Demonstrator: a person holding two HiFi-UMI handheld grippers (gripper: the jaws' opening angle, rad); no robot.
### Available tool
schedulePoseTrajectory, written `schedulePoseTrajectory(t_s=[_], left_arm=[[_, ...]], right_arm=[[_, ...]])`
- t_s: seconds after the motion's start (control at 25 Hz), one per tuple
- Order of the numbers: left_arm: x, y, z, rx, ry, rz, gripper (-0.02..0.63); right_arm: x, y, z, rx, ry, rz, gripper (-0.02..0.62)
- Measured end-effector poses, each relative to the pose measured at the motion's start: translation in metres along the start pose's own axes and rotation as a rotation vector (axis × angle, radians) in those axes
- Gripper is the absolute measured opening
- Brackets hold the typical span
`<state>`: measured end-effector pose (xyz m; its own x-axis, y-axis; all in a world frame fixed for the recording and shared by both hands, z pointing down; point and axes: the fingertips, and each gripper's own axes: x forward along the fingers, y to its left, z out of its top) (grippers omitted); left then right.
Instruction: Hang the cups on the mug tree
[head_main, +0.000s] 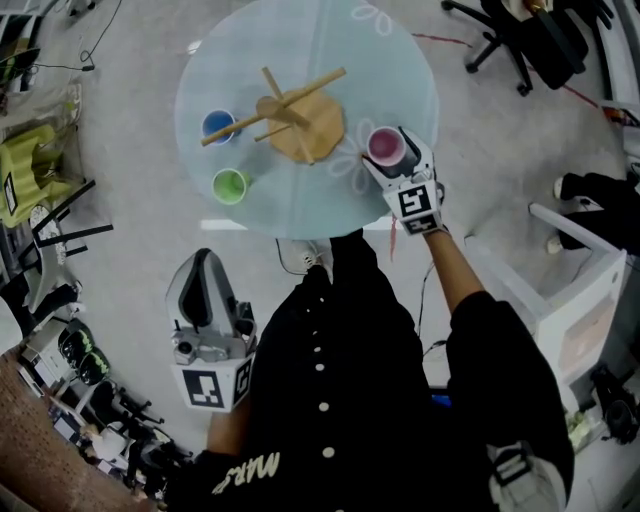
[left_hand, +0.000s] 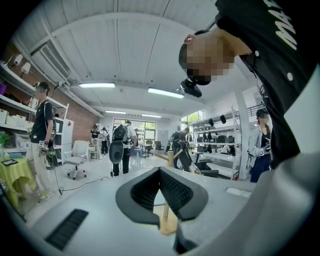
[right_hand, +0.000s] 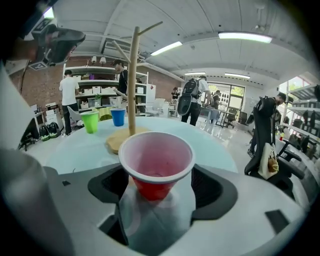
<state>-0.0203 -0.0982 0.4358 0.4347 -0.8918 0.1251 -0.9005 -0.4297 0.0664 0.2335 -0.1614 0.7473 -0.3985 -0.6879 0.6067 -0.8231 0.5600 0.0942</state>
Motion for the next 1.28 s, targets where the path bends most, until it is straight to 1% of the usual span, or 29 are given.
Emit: schedulePoseTrajectory(t_s=[0.08, 0.12, 0.16, 0.2, 0.36, 0.52, 0.76, 0.96, 1.28], left_arm=[[-0.003, 0.001, -0.003, 0.001, 0.0, 0.008, -0.002], [-0.004, 0.001, -0.003, 0.001, 0.001, 0.011, -0.002], [-0.004, 0.001, -0.003, 0.003, 0.001, 0.014, -0.002], [-0.005, 0.001, -0.002, 0.004, 0.0, 0.017, -0.002], [-0.01, 0.005, 0.01, 0.006, -0.022, 0.027, -0.002], [-0.019, 0.003, 0.029, 0.016, -0.058, 0.033, -0.002], [-0.037, 0.005, 0.062, 0.027, -0.126, 0.043, -0.002], [-0.056, 0.009, 0.086, 0.031, -0.174, 0.047, -0.002], [-0.076, 0.007, 0.112, 0.028, -0.239, 0.035, -0.002]], right_arm=[[0.001, 0.0, 0.0, -0.022, -0.009, -0.001, 0.385], [0.001, -0.001, 0.003, -0.039, -0.016, -0.007, 0.376], [0.0, -0.003, 0.007, -0.055, -0.027, -0.014, 0.318], [-0.002, -0.003, 0.012, -0.068, -0.039, -0.019, 0.3], [-0.01, -0.002, 0.038, -0.078, -0.076, -0.019, 0.299], [-0.025, -0.007, 0.069, -0.12, -0.111, -0.011, 0.298], [-0.053, -0.013, 0.137, -0.178, -0.18, -0.024, 0.296], [-0.074, -0.004, 0.182, -0.209, -0.23, 0.002, 0.295], [-0.1, -0.006, 0.254, -0.389, -0.236, -0.013, 0.294]])
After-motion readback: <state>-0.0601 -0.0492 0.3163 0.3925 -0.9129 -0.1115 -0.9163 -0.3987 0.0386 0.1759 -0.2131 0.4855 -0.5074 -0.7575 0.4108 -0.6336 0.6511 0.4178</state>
